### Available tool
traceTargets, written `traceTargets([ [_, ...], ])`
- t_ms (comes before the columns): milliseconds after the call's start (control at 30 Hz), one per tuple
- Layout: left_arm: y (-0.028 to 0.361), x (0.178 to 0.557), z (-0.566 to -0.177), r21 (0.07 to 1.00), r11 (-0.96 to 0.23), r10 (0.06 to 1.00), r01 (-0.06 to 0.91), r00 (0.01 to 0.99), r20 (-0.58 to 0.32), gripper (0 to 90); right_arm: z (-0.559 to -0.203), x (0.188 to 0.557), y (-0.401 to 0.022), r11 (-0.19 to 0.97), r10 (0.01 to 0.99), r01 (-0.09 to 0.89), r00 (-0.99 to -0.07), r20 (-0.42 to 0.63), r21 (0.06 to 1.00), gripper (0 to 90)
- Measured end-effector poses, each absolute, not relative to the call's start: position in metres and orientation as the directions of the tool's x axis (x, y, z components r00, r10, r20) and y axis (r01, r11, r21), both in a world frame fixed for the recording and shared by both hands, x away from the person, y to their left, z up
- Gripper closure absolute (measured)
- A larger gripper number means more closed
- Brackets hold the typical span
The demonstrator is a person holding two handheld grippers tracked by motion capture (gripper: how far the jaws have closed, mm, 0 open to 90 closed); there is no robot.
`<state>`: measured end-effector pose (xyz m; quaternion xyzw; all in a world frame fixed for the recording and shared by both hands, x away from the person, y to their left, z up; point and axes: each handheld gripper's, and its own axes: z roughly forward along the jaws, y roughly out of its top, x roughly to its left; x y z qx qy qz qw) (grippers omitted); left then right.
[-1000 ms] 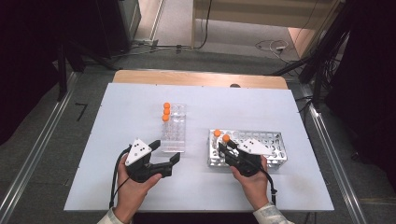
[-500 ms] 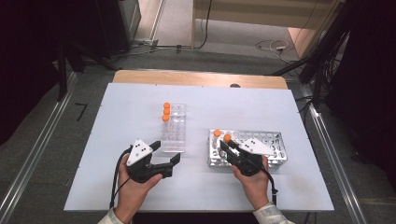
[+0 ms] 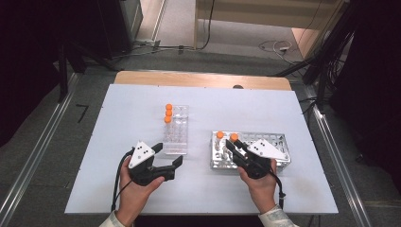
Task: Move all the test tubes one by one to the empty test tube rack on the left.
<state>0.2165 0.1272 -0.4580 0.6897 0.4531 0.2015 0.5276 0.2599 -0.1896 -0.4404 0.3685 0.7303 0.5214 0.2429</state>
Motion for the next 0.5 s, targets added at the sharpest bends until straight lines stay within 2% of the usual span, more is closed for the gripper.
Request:
traceTargets([
  [333, 0.127, 0.217, -0.459, 0.91, -0.04, 0.838, 0.413, 0.51, -0.194, 15.7, -0.419, 0.248, -0.203, 0.136, 0.787, 0.237, -0.615, 0.04, 0.962, 71.8],
  [500, 0.126, 0.216, -0.458, 0.911, -0.041, 0.84, 0.41, 0.508, -0.191, 15.7, -0.417, 0.24, -0.206, 0.148, 0.774, 0.224, -0.633, 0.028, 0.963, 71.8],
])
